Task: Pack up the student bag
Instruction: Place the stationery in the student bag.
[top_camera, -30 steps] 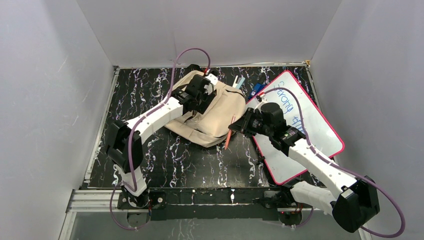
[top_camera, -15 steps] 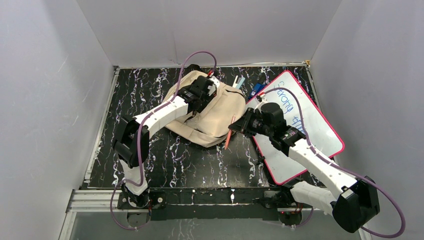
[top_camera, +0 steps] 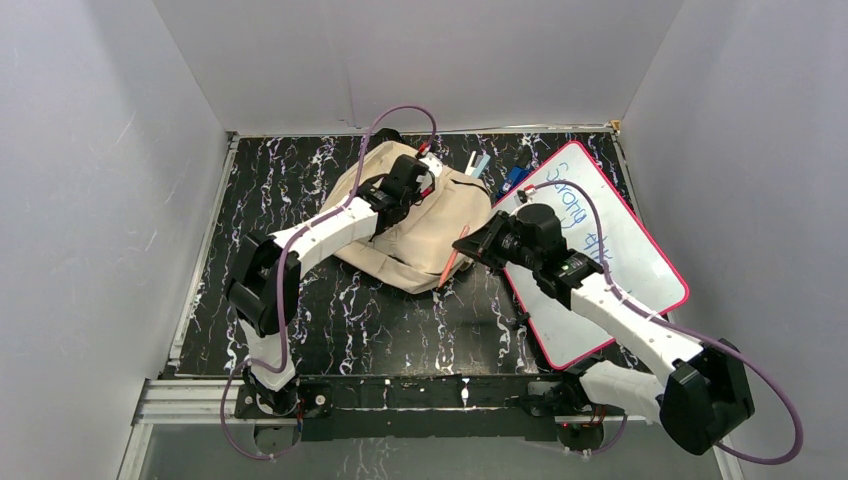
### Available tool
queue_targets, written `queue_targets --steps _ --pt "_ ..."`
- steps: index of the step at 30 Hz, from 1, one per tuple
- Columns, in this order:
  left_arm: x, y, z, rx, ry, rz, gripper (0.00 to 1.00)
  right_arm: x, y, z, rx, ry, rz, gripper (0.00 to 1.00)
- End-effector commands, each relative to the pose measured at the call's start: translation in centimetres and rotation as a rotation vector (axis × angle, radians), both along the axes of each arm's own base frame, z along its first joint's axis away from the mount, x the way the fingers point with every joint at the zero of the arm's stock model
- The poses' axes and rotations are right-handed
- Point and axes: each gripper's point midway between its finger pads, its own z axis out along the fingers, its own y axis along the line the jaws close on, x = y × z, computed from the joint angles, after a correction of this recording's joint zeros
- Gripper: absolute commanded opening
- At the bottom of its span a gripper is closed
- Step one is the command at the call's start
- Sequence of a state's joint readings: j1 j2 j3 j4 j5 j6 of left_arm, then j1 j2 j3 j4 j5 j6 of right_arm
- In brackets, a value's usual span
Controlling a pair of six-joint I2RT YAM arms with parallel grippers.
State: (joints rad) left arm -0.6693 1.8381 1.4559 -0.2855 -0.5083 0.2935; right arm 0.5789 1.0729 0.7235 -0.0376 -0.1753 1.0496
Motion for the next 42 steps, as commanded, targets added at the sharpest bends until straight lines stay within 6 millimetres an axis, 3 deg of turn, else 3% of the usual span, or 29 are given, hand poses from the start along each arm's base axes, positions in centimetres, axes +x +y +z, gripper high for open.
queue_targets --steps 1,7,19,24,34,42 --pt "0.7 0.3 4.0 -0.066 -0.125 0.024 0.04 2.7 0.2 2.0 0.069 -0.015 -0.124 0.00" --pt "-0.2 -1.6 4.2 -0.197 -0.100 -0.028 0.00 5.7 0.9 3.0 0.083 -0.025 -0.202 0.00" --pt "-3.6 -6.3 7.5 -0.484 0.037 -0.174 0.00 11.5 1.6 3.8 0.126 -0.090 -0.353 0.00" --pt "-5.7 -7.4 8.6 -0.551 0.077 -0.202 0.00 12.3 1.4 3.1 0.129 -0.077 -0.394 0.00" --pt "-9.3 -7.4 9.9 -0.642 0.137 -0.198 0.00 13.3 1.4 1.4 0.126 -0.057 -0.430 0.00" --pt "-11.2 -6.9 8.6 -0.655 0.189 -0.182 0.00 13.5 2.6 0.2 0.122 -0.029 -0.385 0.00"
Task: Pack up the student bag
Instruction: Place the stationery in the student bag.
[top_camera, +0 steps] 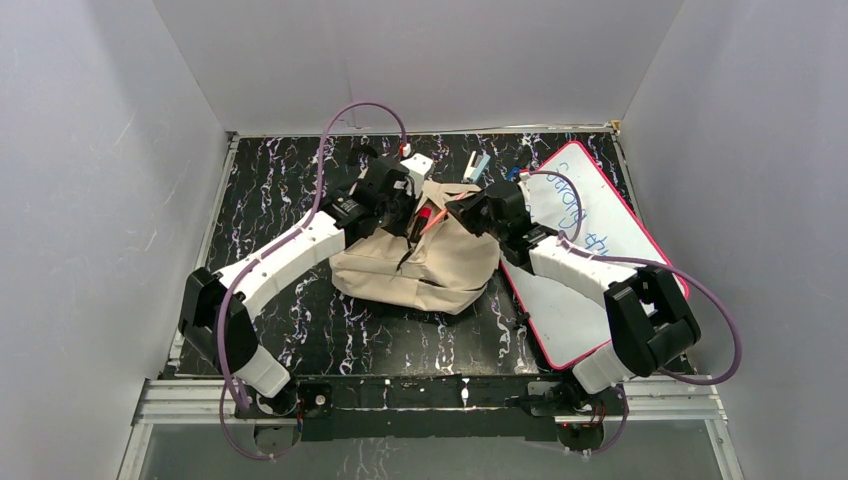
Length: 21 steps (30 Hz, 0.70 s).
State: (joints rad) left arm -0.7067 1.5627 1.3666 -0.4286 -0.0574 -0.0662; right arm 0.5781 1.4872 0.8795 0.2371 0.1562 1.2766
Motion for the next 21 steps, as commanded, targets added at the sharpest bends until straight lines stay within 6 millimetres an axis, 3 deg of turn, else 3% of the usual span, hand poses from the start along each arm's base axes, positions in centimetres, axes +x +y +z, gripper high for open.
queue_targets --steps 1,9,21 --pt "-1.6 -1.2 4.2 -0.139 -0.054 -0.035 0.00 1.3 1.4 2.8 0.056 -0.070 0.025 0.00" --pt "-1.6 -0.7 2.7 -0.115 -0.034 -0.001 0.00 -0.7 4.4 1.2 0.078 -0.017 0.202 0.00" --pt "-1.6 -0.5 1.9 -0.108 -0.022 0.016 0.00 -2.8 7.6 0.6 0.148 0.057 0.324 0.00"
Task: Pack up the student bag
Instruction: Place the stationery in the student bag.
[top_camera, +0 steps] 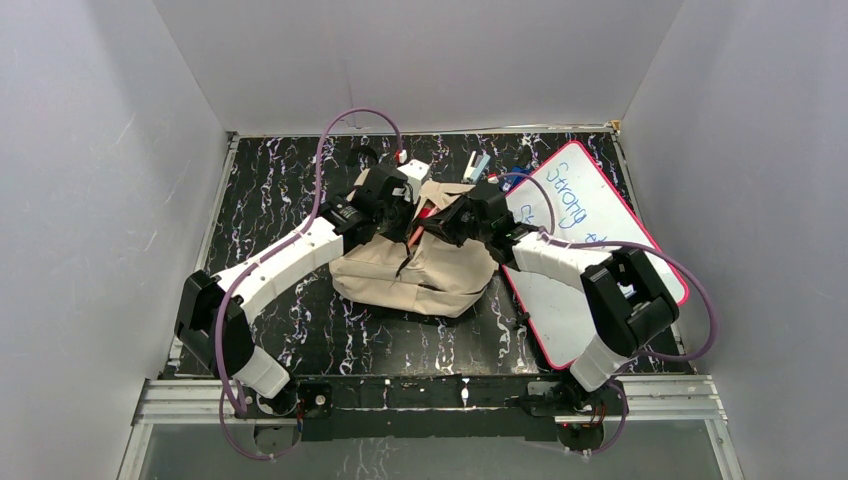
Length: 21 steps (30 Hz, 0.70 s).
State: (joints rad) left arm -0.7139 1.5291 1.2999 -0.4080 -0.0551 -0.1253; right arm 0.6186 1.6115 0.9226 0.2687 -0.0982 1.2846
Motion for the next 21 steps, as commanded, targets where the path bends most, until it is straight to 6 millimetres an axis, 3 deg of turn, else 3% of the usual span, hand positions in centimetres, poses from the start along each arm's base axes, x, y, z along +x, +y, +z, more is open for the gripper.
queue_targets --steps 1,6,15,21 --pt "-0.4 -0.7 2.8 -0.078 -0.058 -0.011 0.00 0.0 2.3 2.8 0.090 -0.033 0.061 0.00" --pt "-0.2 -0.7 2.7 -0.074 -0.057 -0.007 0.00 -1.0 3.1 2.4 0.095 0.003 0.086 0.00" --pt "-0.4 -0.5 2.4 -0.070 -0.056 -0.004 0.00 -0.7 6.0 2.6 0.081 -0.005 0.242 0.01" --pt "-0.8 0.0 2.1 -0.059 -0.053 0.005 0.00 -0.2 6.4 2.7 -0.019 -0.055 0.319 0.36"
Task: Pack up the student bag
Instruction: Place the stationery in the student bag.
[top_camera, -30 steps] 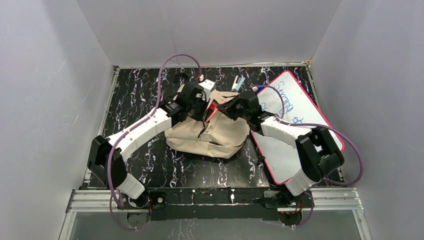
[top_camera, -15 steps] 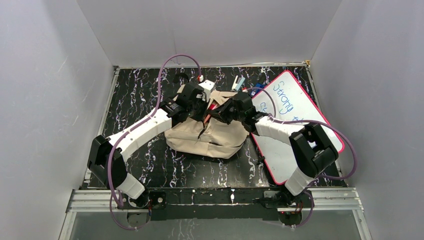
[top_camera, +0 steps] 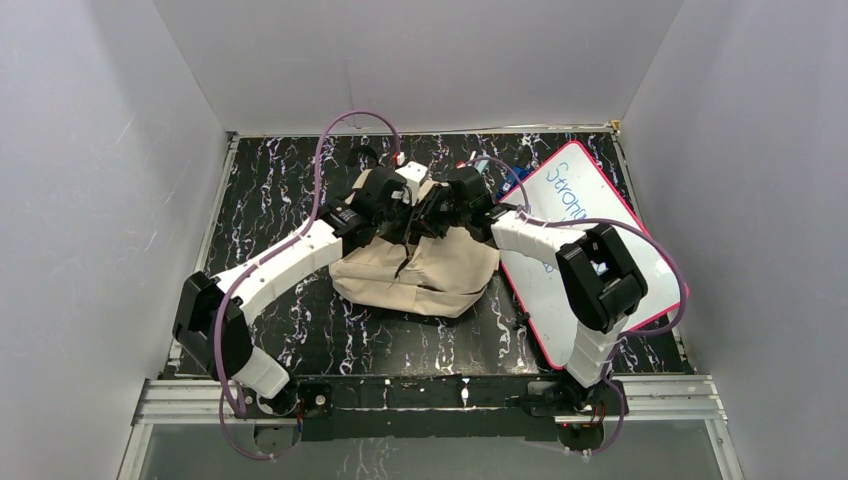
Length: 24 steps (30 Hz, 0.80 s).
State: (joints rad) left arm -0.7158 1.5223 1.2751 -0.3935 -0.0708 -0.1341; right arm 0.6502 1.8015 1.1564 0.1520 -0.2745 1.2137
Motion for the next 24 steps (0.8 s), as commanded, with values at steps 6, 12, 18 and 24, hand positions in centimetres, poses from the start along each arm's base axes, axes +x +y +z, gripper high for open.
queue_targets --steps 6,12,18,24 --pt "-1.0 0.2 1.6 -0.057 -0.031 0.017 0.00 0.0 0.0 3.9 -0.026 -0.160 0.093 0.48" --pt "-1.5 0.8 0.9 -0.074 -0.019 0.056 0.03 -0.4 -2.4 5.7 -0.104 -0.256 0.076 0.55" --pt "-2.4 1.3 0.4 -0.104 0.000 0.086 0.25 -2.2 -5.5 6.7 -0.207 -0.346 0.081 0.62" --pt "-3.5 1.3 1.7 -0.219 0.001 0.131 0.42 -3.4 -8.1 7.0 -0.292 -0.463 0.094 0.63"
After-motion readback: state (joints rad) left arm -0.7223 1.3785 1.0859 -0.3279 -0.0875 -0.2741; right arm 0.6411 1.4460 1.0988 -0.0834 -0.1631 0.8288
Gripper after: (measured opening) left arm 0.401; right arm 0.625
